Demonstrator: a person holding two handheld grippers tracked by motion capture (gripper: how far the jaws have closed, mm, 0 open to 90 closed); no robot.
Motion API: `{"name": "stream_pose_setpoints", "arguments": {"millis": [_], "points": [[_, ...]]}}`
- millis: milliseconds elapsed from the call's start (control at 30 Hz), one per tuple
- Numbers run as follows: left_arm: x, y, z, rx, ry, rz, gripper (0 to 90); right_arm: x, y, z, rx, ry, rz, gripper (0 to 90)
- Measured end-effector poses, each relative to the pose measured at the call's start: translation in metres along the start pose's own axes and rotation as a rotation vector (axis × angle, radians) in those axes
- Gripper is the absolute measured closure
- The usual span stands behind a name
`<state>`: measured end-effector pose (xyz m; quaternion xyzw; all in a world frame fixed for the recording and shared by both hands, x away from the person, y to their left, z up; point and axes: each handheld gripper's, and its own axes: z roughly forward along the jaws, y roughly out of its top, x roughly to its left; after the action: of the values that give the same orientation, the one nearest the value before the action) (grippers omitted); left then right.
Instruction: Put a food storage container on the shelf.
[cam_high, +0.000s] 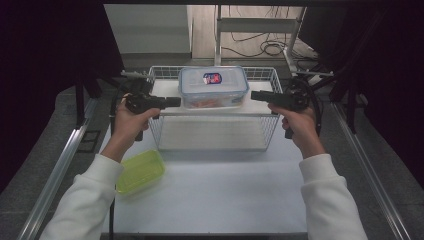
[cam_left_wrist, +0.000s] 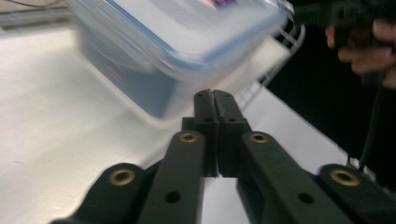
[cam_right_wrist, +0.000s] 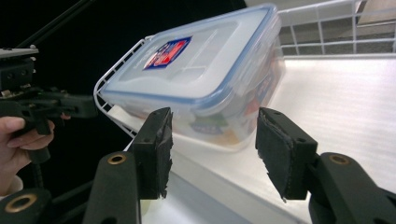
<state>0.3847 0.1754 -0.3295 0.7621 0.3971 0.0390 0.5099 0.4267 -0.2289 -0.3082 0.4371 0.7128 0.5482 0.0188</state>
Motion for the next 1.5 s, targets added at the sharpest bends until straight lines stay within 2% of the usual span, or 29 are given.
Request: {"name": "stream_pose_setpoints", "arguments": {"millis": [100, 233, 500, 633, 1000, 1133, 1300, 1433, 1500], "points": [[-0.004, -0.001, 0.012, 0.027, -0.002, 0.014, 90.0, 0.002, -0.005, 0.002, 0.016, -0.002, -0.014, 43.9], [-0.002, 0.002, 0.023, 0.023, 0.014, 0.005, 89.9, 0.002, -0.011, 0.003, 0.017, 0.008, -0.018, 43.3], [0.011, 0.004, 0.029, 0.016, 0.027, -0.03, 89.9, -0.003, -0.02, 0.001, 0.023, 0.019, -0.024, 42.5], [0.012, 0.005, 0.032, 0.021, 0.016, -0.033, 89.9, -0.006, -0.023, 0.0, 0.028, 0.02, -0.021, 42.4], [0.014, 0.004, 0.035, 0.031, 0.019, -0.038, 89.8, -0.011, -0.03, 0.001, 0.03, 0.028, -0.014, 42.2], [0.012, 0.003, 0.032, 0.029, 0.024, -0.028, 89.8, -0.01, -0.032, 0.002, 0.034, 0.037, -0.016, 42.0], [0.005, -0.002, 0.02, 0.016, 0.024, -0.027, 89.4, -0.006, -0.035, 0.001, 0.042, 0.039, -0.034, 41.3], [-0.006, -0.017, 0.006, 0.004, 0.023, -0.011, 87.9, -0.001, -0.039, -0.006, 0.056, 0.036, -0.065, 40.5], [-0.01, -0.027, -0.001, -0.006, 0.02, -0.02, 87.2, 0.002, -0.042, -0.009, 0.061, 0.046, -0.069, 40.0]]}}
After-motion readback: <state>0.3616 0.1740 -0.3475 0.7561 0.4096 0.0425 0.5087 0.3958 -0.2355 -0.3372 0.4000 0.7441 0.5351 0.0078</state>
